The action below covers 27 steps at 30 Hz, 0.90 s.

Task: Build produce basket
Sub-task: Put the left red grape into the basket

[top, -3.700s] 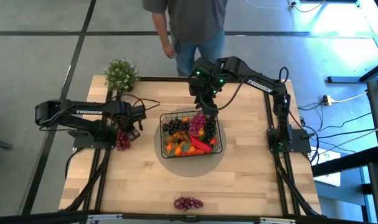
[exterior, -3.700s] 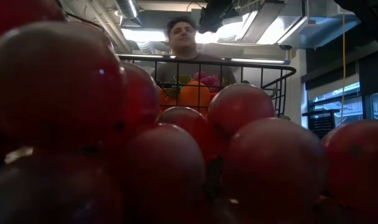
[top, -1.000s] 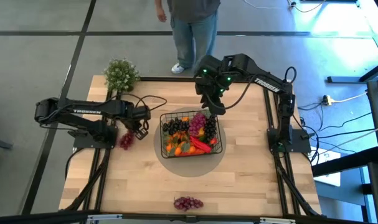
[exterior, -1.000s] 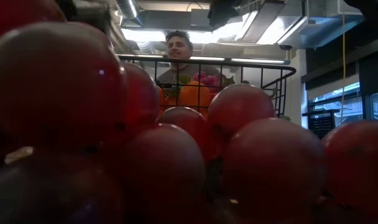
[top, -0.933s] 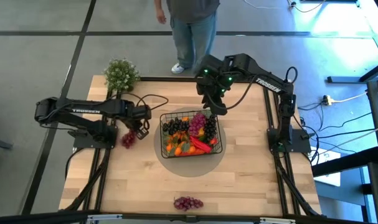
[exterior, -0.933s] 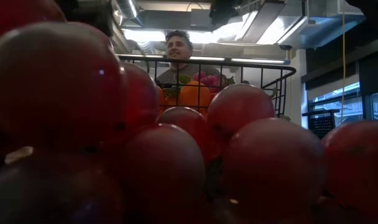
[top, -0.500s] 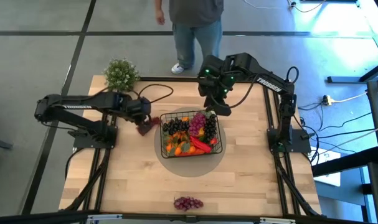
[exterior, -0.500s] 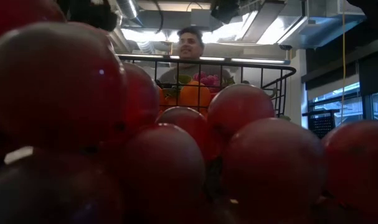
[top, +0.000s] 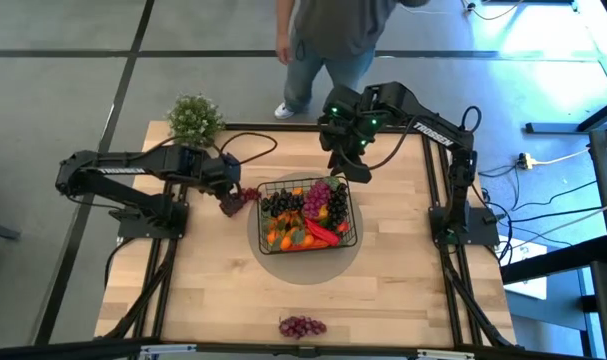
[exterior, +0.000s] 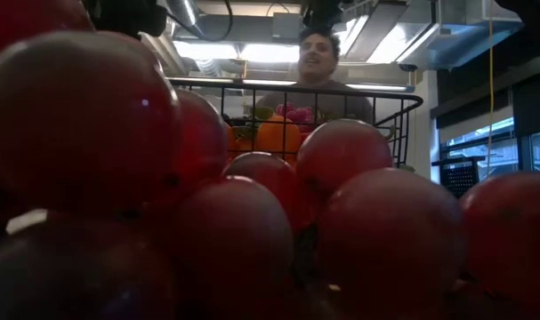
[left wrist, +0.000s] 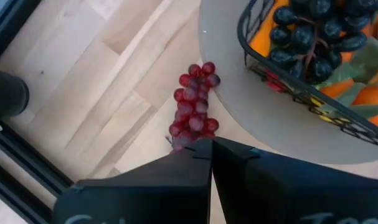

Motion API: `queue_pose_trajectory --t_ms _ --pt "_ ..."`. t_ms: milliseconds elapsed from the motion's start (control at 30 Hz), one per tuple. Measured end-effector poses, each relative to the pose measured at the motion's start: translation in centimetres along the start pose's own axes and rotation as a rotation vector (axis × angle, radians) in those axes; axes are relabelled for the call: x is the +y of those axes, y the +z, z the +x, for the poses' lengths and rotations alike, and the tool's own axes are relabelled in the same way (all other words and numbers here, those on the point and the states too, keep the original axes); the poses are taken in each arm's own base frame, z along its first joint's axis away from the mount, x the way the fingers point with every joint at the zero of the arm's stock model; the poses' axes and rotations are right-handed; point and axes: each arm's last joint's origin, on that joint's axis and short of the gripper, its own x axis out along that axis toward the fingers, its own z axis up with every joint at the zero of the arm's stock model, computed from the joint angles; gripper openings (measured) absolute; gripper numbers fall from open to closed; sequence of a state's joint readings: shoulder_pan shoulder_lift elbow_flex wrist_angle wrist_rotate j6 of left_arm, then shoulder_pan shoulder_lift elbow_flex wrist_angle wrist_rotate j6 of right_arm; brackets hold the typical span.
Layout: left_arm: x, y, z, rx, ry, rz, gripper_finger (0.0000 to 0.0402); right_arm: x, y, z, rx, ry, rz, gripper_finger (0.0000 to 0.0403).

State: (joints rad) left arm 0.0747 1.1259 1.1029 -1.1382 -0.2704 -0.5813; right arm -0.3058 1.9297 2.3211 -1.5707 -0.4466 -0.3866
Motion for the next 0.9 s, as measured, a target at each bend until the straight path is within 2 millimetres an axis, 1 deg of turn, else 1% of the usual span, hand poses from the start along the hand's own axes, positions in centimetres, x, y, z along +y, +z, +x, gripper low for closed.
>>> queue_pose_trajectory --t_ms 167,300,367,467,600,767,900 --pt "0.4 0.3 0.2 0.01 -0.005 -0.032 0.001 0.0 0.0 0.0 0.0 0.0 0.0 0.01" --pt "0.8 0.5 0.3 0.038 -0.034 -0.102 0.004 0.0 0.0 0.0 0.0 0.0 0.0 0.01" --pt "0.8 0.7 0.9 0.063 -0.029 -0.132 0.0058 0.0 0.0 0.0 0.0 0.0 0.0 0.01" --pt "0.9 1.1 1.9 0.115 -0.012 -0.195 0.0084 0.0 0.0 0.0 -0.001 0.001 -0.001 0.01" --pt "0.9 1.8 3.7 0.189 0.009 -0.211 0.0103 0.1 0.0 0.0 0.0 0.003 -0.003 0.01" --pt "1.0 2.6 6.7 0.286 0.068 -0.196 0.0103 0.1 0.0 0.0 0.0 0.004 -0.003 0.01" --pt "1.5 3.1 9.1 0.395 0.049 -0.137 0.01 0.1 0.1 0.1 0.0 0.004 -0.004 0.01"
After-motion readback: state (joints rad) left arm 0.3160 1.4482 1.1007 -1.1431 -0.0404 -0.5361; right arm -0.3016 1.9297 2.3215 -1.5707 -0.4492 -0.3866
